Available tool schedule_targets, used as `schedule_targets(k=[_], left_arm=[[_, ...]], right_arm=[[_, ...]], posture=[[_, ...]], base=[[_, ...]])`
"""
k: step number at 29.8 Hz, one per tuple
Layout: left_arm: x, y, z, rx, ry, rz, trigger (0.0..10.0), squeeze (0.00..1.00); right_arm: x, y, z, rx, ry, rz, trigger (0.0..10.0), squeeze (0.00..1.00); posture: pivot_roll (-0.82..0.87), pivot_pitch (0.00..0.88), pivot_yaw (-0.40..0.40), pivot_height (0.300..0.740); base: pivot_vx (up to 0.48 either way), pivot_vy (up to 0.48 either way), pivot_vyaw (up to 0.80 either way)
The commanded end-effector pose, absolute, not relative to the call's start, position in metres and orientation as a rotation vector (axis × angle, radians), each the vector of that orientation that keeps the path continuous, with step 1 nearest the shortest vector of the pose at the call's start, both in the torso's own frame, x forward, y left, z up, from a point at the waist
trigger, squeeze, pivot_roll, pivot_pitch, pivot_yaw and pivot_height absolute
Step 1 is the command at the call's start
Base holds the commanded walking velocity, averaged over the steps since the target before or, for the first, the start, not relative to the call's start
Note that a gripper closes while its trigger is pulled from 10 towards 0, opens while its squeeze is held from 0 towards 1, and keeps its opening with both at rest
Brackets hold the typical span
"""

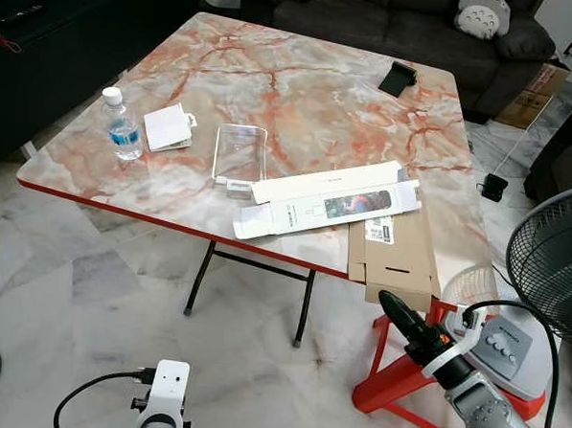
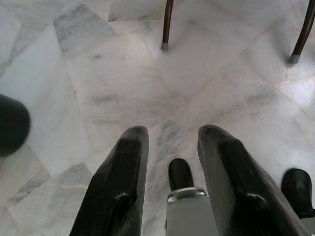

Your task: Picking trash to rubbish bin

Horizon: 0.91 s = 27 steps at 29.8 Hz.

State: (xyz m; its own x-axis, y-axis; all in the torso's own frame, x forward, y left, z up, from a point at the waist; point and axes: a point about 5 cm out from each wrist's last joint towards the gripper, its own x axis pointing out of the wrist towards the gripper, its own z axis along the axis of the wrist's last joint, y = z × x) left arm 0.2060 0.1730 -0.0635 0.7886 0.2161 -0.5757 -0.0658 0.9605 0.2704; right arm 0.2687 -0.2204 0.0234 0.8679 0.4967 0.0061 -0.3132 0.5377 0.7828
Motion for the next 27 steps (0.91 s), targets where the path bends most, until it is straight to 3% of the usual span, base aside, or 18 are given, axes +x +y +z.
schedule_targets(k=[1, 11, 13, 27], left_arm=[[0.201, 0.169, -0.068, 0.227, 0.679, 0.150, 10.0, 0.00], [0.203, 0.168, -0.066, 0.223, 0.670, 0.151, 10.0, 0.00], [0.203, 0.168, -0.066, 0.223, 0.670, 0.151, 10.0, 0.00], [0.202, 0.167, -0.067, 0.219, 0.678, 0.149, 10.0, 0.00]], right_arm=[[0.271, -0.220, 0.021, 0.840, 0.251, 0.440, 10.0, 0.00], [0.275, -0.205, 0.017, 0.856, 0.271, 0.449, 10.0, 0.00], [0.275, -0.206, 0.018, 0.878, 0.259, 0.436, 0.0, 0.00], [0.276, -0.215, 0.023, 0.907, 0.222, 0.449, 0.0, 0.00]], posture=[[0.04, 0.135, -0.146, 0.728], [0.05, 0.128, -0.149, 0.728], [0.05, 0.125, -0.149, 0.728], [0.04, 0.131, -0.155, 0.728]], base=[[0.000, 0.000, 0.00], [0.000, 0.000, 0.00], [0.000, 0.000, 0.00], [0.000, 0.000, 0.00]])
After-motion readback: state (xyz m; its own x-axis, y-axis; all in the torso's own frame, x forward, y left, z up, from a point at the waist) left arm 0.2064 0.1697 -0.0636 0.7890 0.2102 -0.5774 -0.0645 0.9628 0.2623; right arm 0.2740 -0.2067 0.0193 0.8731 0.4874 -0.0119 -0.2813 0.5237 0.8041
